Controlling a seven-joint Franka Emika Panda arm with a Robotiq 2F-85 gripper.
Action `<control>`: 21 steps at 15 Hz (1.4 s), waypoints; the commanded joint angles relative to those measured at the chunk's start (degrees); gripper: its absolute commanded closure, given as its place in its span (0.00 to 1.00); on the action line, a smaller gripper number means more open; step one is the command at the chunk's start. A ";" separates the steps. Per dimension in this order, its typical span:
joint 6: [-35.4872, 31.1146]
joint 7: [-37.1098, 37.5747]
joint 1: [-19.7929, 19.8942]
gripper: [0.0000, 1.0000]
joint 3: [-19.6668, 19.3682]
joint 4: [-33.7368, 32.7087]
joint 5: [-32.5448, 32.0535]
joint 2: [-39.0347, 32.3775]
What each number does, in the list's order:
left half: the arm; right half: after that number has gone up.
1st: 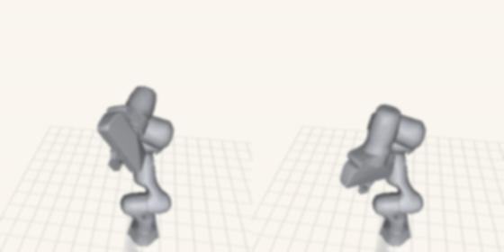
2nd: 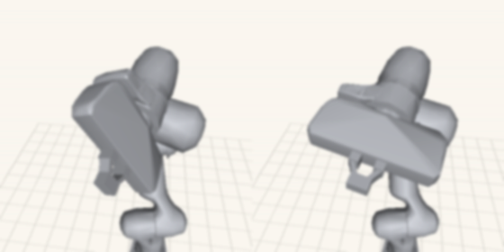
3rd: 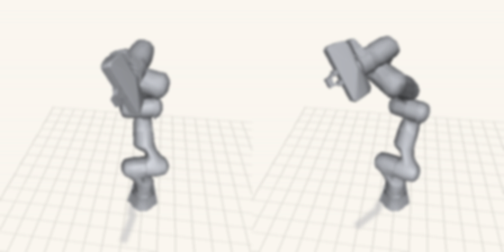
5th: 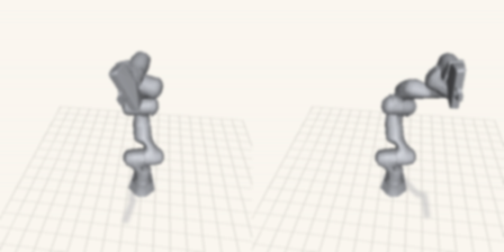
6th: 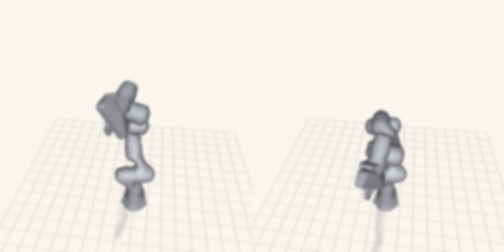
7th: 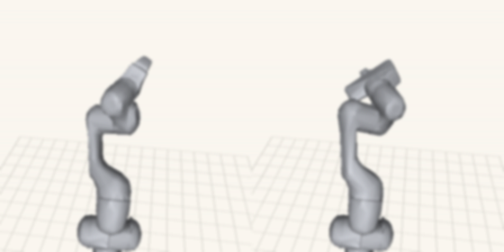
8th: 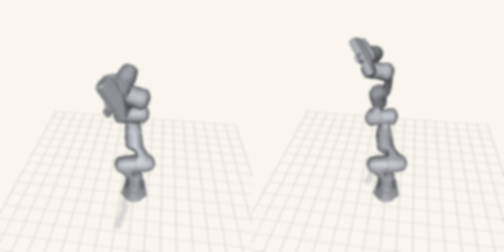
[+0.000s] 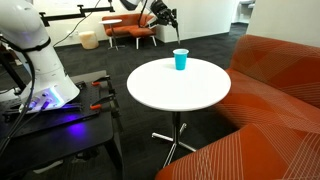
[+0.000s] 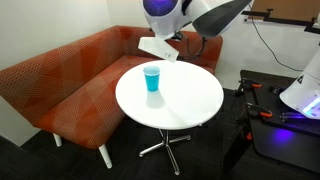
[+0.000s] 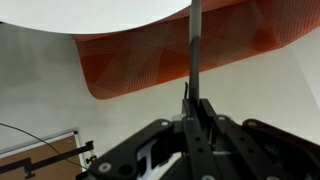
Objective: Take the pen out of the cup and put it on the table
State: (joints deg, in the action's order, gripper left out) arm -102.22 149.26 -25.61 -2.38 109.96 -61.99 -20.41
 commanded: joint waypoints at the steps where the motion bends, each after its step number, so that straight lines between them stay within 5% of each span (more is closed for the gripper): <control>1: -2.41 -0.06 -6.30 0.97 -8.18 4.54 2.07 6.53; 5: -10.88 -0.10 -7.93 0.97 -11.93 10.46 2.41 10.56; 18: -41.61 -0.45 -2.27 0.97 -15.13 27.78 2.61 14.24; 19: -42.91 -0.49 6.26 0.97 -7.28 27.97 1.94 14.29; 21: -46.87 -1.59 10.20 0.97 -5.06 28.29 2.59 13.30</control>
State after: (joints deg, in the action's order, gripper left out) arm -143.75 149.08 -23.03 -12.51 136.74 -59.30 -7.70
